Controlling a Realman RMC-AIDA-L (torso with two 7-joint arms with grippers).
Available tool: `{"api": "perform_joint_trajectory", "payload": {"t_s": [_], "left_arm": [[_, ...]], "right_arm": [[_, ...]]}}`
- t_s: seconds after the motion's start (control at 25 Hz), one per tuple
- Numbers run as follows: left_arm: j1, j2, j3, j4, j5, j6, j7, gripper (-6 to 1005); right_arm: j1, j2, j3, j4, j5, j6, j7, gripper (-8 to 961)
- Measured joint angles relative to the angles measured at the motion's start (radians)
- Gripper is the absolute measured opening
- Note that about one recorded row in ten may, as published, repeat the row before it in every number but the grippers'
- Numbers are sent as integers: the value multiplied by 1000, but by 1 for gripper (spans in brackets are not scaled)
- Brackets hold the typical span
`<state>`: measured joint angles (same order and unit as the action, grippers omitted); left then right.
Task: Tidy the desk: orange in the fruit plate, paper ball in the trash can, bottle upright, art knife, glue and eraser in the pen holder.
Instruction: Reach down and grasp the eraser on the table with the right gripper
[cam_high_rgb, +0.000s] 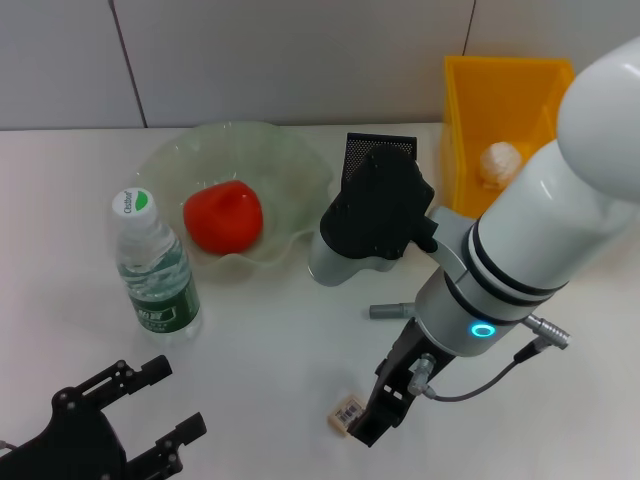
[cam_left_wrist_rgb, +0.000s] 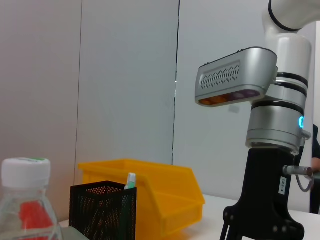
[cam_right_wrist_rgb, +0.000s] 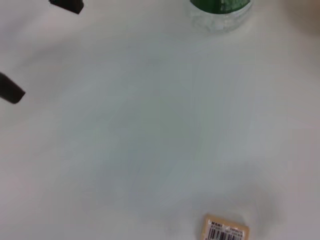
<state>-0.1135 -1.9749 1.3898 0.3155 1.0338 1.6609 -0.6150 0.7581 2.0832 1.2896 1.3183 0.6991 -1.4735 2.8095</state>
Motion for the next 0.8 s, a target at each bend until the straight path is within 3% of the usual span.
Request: {"api": "perform_joint_trajectory", "payload": {"t_s": [0.8], "left_arm": [[0,-1,8,8,0,8,0,668]], "right_arm": [[29,5,-108,-67,11,112,13,668]]}}
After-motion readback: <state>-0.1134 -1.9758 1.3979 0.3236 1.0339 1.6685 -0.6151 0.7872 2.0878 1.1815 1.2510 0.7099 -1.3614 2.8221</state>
